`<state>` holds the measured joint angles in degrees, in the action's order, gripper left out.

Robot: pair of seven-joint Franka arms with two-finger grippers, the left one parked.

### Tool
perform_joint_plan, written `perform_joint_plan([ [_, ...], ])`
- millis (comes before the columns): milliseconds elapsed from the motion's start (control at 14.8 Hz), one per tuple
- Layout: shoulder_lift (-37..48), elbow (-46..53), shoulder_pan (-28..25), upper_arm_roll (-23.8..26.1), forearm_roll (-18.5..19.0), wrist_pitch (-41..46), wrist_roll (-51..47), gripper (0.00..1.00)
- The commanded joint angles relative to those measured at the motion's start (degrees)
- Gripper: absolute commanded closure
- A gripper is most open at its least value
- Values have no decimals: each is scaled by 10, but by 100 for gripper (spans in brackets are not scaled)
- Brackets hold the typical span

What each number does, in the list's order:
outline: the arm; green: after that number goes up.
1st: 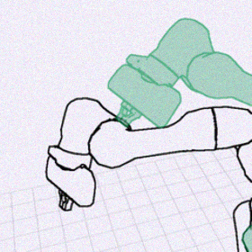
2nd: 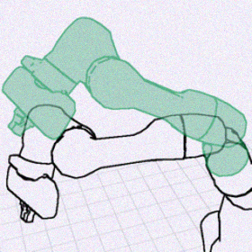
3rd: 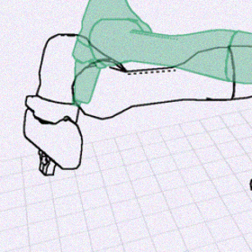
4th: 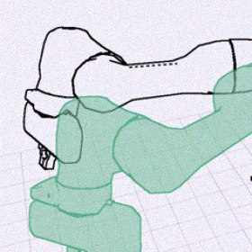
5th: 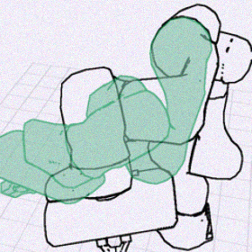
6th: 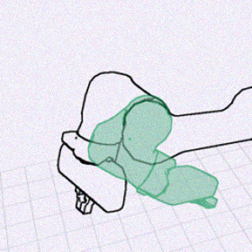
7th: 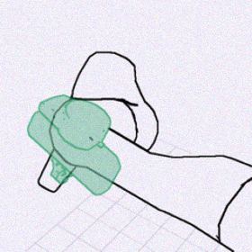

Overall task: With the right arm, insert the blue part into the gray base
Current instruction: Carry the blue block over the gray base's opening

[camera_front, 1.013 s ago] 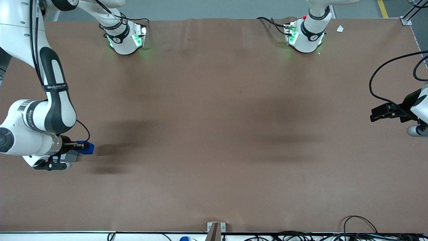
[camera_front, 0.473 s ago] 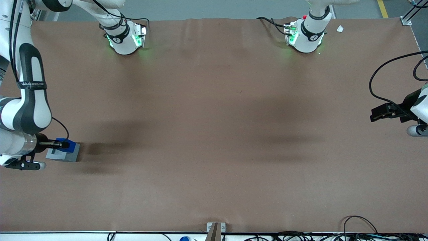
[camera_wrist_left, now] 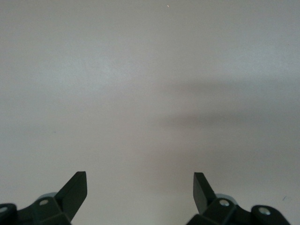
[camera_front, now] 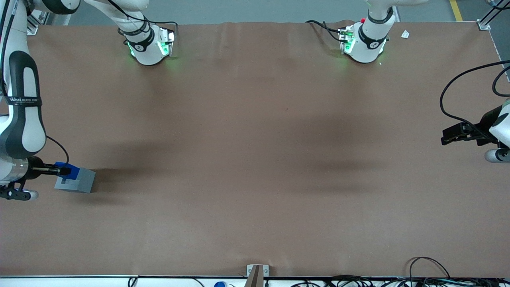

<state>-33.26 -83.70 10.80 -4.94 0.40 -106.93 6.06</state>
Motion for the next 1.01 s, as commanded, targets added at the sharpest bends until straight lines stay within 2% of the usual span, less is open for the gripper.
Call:
perform_joint_plan([
  [0,-1,6,7,9,10,5,2,97],
  [945,-46,59,19,9,9,6,34,99],
])
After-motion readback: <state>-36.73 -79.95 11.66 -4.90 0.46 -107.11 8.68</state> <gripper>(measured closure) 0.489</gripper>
